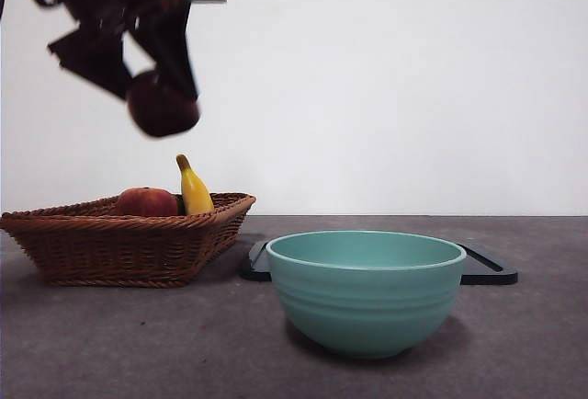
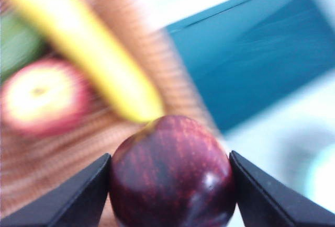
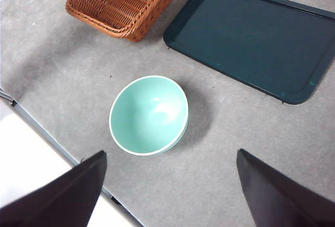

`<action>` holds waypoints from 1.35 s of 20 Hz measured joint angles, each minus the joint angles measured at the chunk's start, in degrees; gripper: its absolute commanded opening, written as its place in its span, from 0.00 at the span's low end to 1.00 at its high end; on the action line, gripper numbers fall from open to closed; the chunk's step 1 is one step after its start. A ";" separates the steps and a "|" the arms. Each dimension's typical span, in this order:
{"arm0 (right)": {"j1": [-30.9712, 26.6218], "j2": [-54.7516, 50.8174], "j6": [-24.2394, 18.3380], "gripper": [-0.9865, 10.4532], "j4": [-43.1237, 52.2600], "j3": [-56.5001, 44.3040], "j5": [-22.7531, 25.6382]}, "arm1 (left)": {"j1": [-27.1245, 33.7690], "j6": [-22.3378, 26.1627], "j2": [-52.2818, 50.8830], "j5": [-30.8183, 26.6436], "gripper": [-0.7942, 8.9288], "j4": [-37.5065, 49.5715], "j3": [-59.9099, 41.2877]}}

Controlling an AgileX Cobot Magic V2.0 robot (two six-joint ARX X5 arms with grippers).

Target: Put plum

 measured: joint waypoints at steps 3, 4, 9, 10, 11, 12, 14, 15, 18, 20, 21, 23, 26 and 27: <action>0.00 0.00 0.00 0.43 0.02 0.00 0.00 | -5.44 0.00 -3.13 3.19 0.39 -1.33 0.00; 0.00 0.00 0.00 0.43 0.02 0.00 0.00 | -7.58 0.02 -3.56 3.28 0.39 -1.40 0.00; 0.00 0.00 0.00 0.43 0.02 0.00 0.00 | -17.73 0.04 -2.54 3.34 0.39 -1.29 0.00; 0.00 0.00 0.00 0.43 0.02 0.00 0.00 | -19.61 0.07 -1.66 3.37 0.39 -1.14 0.00; 0.00 0.00 0.00 0.43 0.02 0.00 0.00 | -20.85 0.09 -0.81 3.37 0.39 -1.03 0.00; 0.00 0.00 0.00 0.43 0.02 0.00 0.02 | -22.01 0.11 0.48 3.37 0.39 -0.87 0.00; 0.00 0.00 0.00 0.43 0.02 0.00 0.02 | -23.58 0.22 3.28 3.32 0.39 -0.79 0.00; 0.00 0.00 0.00 0.43 0.02 0.00 0.00 | -24.30 0.28 4.92 3.30 0.39 -0.74 0.00; 0.00 0.00 0.00 0.43 0.02 0.00 0.00 | -26.25 1.01 9.77 2.84 0.39 0.44 0.00; 0.00 0.00 0.00 0.43 0.02 0.00 0.02 | -27.41 1.36 12.68 2.78 0.39 2.43 0.00; 0.00 0.00 0.00 0.43 0.02 0.00 0.02 | -27.89 1.62 13.90 2.78 0.39 3.13 0.00; 0.00 0.00 0.00 0.43 0.02 0.00 0.00 | -28.98 2.21 16.15 1.01 0.39 4.13 -0.02; 0.00 0.00 0.00 0.43 0.02 0.00 0.02 | -29.97 3.67 18.34 -1.75 0.39 5.07 0.00; 0.00 0.00 0.00 0.43 0.02 0.00 0.00 | -30.16 4.13 18.82 -1.88 0.39 5.07 -0.02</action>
